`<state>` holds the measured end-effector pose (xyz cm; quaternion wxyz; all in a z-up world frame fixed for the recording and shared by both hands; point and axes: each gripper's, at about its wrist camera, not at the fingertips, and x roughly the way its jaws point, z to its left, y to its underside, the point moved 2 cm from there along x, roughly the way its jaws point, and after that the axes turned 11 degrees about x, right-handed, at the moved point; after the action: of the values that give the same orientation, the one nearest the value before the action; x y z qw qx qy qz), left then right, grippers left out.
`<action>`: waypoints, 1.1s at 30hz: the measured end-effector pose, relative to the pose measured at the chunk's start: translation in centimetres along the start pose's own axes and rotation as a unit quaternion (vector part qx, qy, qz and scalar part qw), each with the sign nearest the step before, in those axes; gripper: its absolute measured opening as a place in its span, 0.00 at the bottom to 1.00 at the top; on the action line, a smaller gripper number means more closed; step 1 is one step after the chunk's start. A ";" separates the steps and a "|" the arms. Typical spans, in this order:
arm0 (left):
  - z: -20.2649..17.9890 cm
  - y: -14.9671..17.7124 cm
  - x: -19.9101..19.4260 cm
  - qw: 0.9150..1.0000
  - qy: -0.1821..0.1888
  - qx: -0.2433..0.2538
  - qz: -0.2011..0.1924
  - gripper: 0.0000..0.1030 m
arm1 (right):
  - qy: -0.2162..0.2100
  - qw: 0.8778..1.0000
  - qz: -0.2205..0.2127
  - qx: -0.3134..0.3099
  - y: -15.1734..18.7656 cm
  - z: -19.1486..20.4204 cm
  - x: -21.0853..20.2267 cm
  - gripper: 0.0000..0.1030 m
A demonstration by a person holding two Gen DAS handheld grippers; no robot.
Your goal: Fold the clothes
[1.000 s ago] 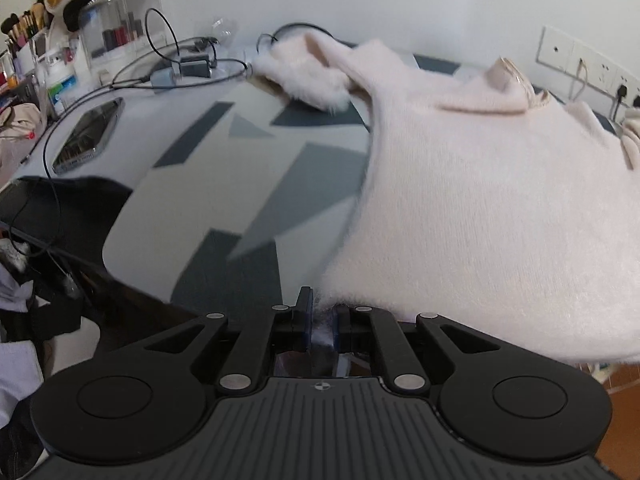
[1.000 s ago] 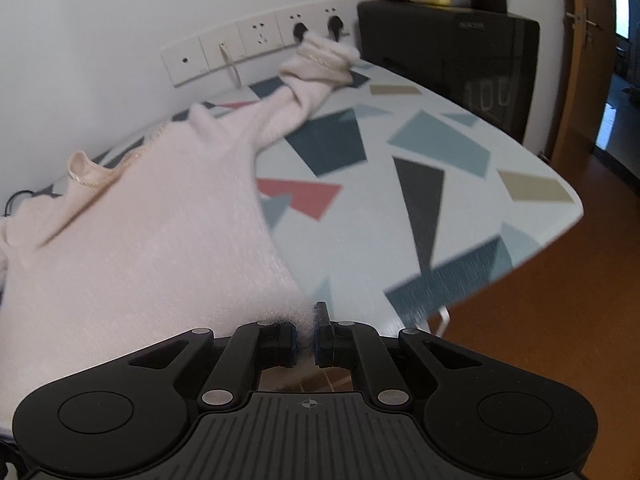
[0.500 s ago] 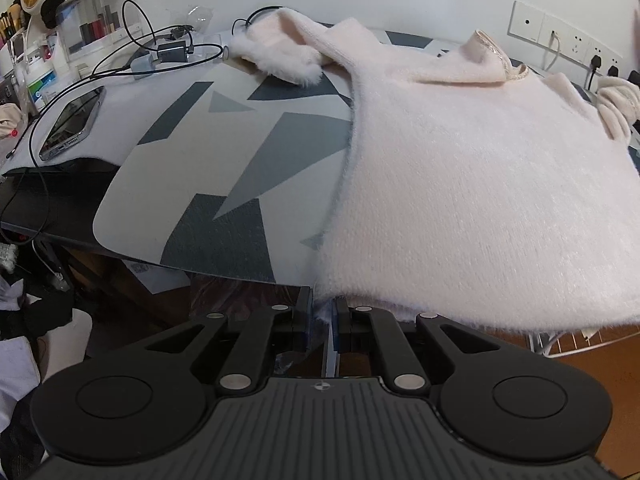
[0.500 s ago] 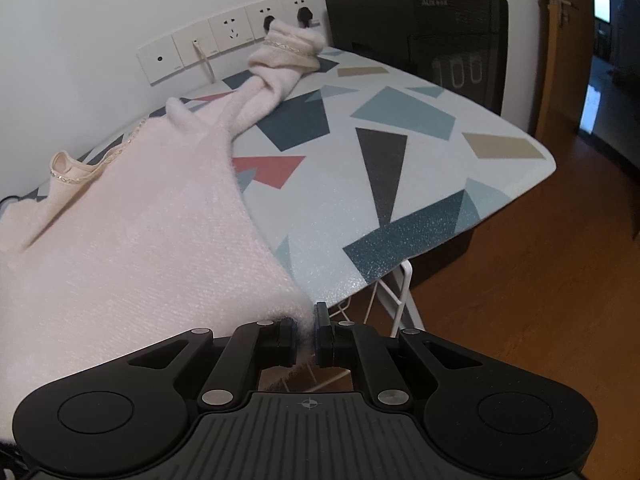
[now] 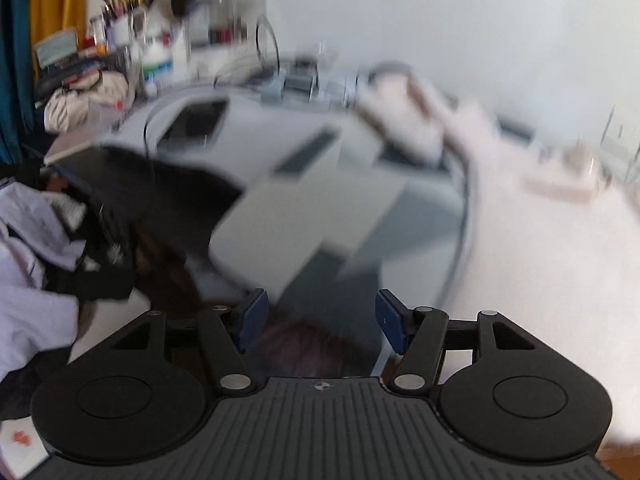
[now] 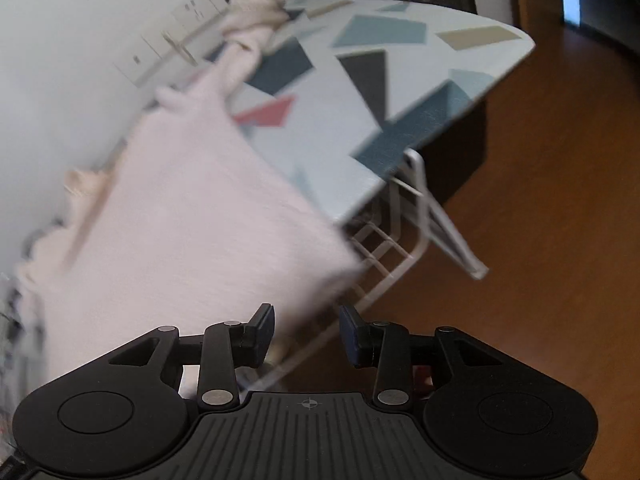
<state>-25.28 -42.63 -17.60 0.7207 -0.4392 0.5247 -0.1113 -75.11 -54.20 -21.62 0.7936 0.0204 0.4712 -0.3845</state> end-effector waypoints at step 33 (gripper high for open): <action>-17.0 -23.7 21.5 0.970 0.070 0.227 0.054 0.89 | -0.207 0.959 0.049 -0.188 -10.7 29.7 20.6 0.42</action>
<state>-23.54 -78.72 -15.03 0.7683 -0.2258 0.5575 -0.2189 -54.73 -85.62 -17.39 0.8814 -0.1858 0.3584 -0.2452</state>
